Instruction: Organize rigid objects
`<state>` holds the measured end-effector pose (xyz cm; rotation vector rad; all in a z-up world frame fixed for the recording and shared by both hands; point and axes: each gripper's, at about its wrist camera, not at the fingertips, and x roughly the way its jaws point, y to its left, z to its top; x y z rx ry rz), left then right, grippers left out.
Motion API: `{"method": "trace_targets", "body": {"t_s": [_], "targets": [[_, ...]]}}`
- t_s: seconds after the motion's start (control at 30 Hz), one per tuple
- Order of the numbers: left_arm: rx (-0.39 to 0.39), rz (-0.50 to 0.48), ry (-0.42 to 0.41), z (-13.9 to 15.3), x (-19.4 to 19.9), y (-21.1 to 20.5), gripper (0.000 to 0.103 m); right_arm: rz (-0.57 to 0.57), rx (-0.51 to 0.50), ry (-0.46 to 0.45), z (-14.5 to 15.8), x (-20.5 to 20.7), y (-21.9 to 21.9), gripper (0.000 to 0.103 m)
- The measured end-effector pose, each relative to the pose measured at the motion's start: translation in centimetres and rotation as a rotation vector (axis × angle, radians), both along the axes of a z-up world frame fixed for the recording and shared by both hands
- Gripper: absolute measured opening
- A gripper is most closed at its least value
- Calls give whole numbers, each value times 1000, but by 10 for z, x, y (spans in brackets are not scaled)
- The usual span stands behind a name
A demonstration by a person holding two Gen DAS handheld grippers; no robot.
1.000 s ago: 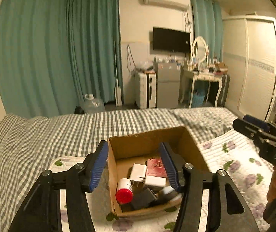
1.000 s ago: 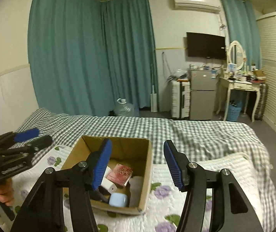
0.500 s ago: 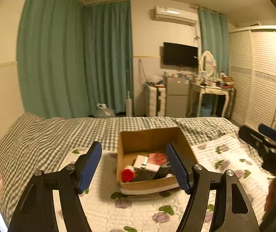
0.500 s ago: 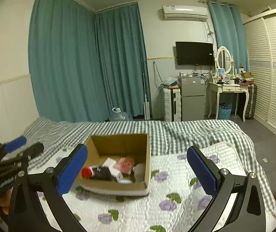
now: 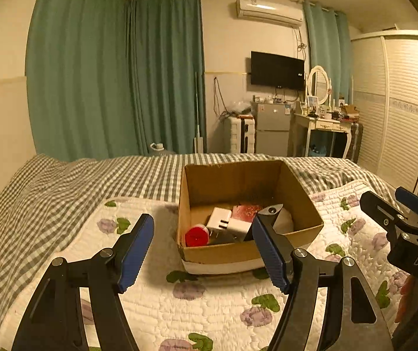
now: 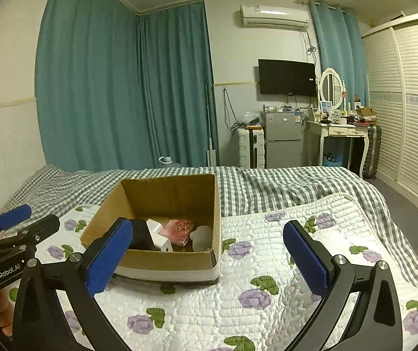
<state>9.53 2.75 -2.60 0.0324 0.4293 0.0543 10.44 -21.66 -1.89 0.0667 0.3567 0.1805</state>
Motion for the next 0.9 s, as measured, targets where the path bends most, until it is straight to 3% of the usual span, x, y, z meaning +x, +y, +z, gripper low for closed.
{"method": "trace_targets", "body": {"t_s": [0.9], "targets": [[-23, -6, 12, 4, -2, 0, 73, 1, -15, 30, -3, 3, 5, 103]]}}
